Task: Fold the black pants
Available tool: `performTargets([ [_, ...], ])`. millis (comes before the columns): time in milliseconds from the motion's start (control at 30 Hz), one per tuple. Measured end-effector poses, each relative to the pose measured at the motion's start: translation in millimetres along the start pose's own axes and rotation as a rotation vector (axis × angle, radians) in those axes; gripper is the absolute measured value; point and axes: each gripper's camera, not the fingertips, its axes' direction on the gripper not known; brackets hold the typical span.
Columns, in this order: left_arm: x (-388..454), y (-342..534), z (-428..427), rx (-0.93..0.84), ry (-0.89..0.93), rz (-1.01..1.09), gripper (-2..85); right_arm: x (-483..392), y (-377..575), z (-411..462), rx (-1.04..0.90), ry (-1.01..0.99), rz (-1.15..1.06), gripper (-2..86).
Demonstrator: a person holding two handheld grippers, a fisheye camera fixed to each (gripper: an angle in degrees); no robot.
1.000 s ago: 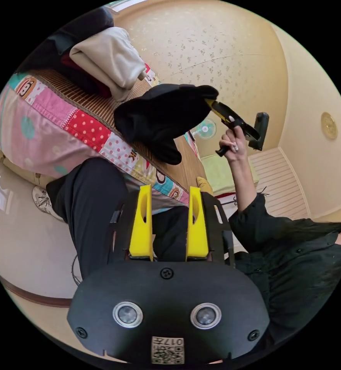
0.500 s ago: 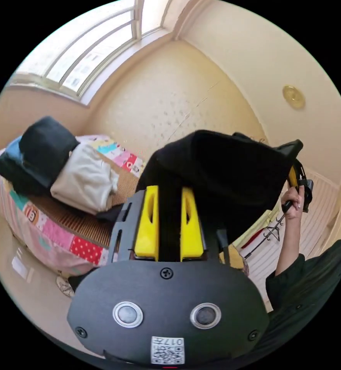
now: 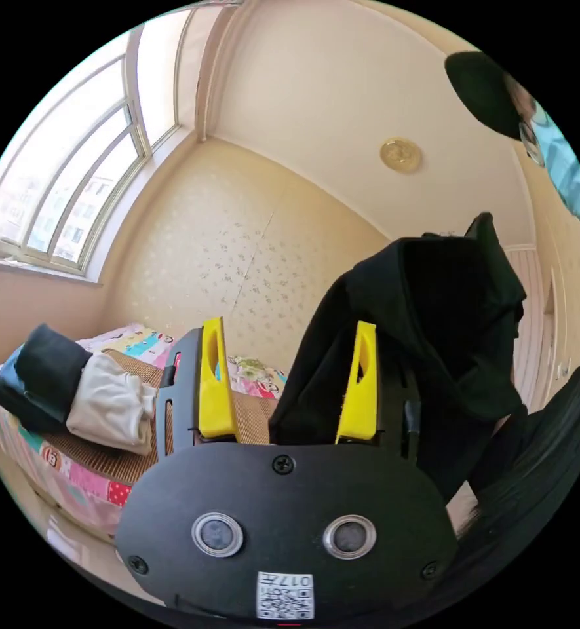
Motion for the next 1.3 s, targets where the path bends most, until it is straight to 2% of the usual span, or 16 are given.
performTargets([
  [100, 33, 41, 15, -0.123, 0.156, 0.059, 17.7, 5, -3, -1, -0.015, -0.138, 0.046, 1.5],
  [233, 70, 30, 52, -0.294, 0.513, 0.194, 9.8, 17, -9, -10, 0.023, -0.247, 0.107, 1.6],
  [300, 87, 16, 51, -0.313, 0.564, 0.273, 8.2, 20, -15, -21, 0.053, -0.297, 0.105, 1.6],
  [333, 94, 6, 46, -0.304, 0.580, 0.297, 3.6, 20, -20, -29, 0.072, -0.293, 0.093, 1.7],
  [400, 88, -8, 38, -0.249, 0.567, 0.214, 0.5, 18, -26, -41, 0.092, -0.195, 0.068, 1.8],
  [500, 47, -28, 40, -0.190, 0.695, -0.025, -0.5, 32, -28, -53, 0.120, 0.020, 0.063, 1.8],
  [567, 13, -36, 57, -0.158, 0.730, -0.164, -0.8, 61, -23, -49, 0.121, 0.068, 0.087, 1.8],
  [700, -18, -65, 116, -0.182, 0.577, -0.191, -0.8, 173, -18, 9, 0.023, 0.177, 0.161, 1.7],
  [800, -51, -132, 232, -0.231, 0.480, -0.256, -0.3, 309, -47, 83, -0.012, 0.367, 0.197, 1.7],
  [867, -80, -213, 359, -0.226, 0.381, -0.176, 1.3, 412, -69, 131, -0.083, 0.590, 0.200, 1.8],
  [933, -108, -264, 450, -0.318, 0.217, -0.079, 3.8, 518, -67, 158, -0.233, 0.906, 0.386, 1.5],
  [1000, -150, -276, 512, -0.470, 0.101, -0.155, 8.1, 547, -52, 161, -0.260, 0.891, 0.405, 1.9],
  [1067, -192, -238, 558, -0.656, 0.144, -0.176, 10.7, 553, -24, 164, -0.319, 0.844, 0.314, 3.0],
  [1100, -200, -221, 566, -0.713, 0.153, -0.169, 11.0, 556, 6, 164, -0.418, 0.824, 0.285, 3.9],
  [1167, -231, -124, 576, -0.911, 0.155, -0.162, 11.6, 556, 68, 158, -0.592, 0.802, 0.271, 5.0],
  [1300, -264, 46, 543, -1.124, 0.042, -0.151, 11.8, 536, 256, 113, -1.000, 0.805, 0.376, 7.6],
])
